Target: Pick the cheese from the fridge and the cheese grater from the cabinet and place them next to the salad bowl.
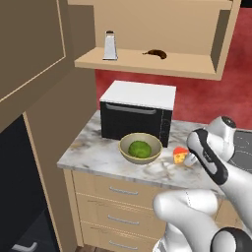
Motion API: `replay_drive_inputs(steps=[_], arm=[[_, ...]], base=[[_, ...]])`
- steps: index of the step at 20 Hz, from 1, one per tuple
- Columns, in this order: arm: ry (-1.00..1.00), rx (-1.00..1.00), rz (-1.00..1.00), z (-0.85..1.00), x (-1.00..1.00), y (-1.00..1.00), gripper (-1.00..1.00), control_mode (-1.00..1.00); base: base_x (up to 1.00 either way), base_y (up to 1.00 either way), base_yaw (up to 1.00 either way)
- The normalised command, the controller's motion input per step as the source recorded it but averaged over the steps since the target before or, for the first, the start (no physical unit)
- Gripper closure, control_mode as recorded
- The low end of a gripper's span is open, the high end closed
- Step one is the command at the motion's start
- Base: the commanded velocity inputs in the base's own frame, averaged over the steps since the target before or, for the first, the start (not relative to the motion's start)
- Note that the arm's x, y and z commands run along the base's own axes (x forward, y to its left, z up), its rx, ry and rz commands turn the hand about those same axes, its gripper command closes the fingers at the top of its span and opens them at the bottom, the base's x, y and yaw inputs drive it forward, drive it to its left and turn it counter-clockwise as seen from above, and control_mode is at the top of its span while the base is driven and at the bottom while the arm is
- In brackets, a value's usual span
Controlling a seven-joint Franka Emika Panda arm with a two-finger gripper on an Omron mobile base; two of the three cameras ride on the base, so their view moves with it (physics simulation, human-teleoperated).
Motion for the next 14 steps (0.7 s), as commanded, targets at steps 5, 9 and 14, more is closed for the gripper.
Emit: replay_drive_inputs(steps=[5, 9, 14], arm=[[0.00, 0.01, 0.08, -0.33, 0.32, 0.00, 1.00, -1.00], [-0.02, 0.02, 0.08, -0.16, 0.32, 0.00, 1.00, -1.00], [-0.03, 0.00, 0.05, -0.13, 0.45, 0.00, 1.00, -1.00]], base=[[0.00, 0.00, 0.00], [0.00, 0.00, 0.00], [0.00, 0.00, 0.00]])
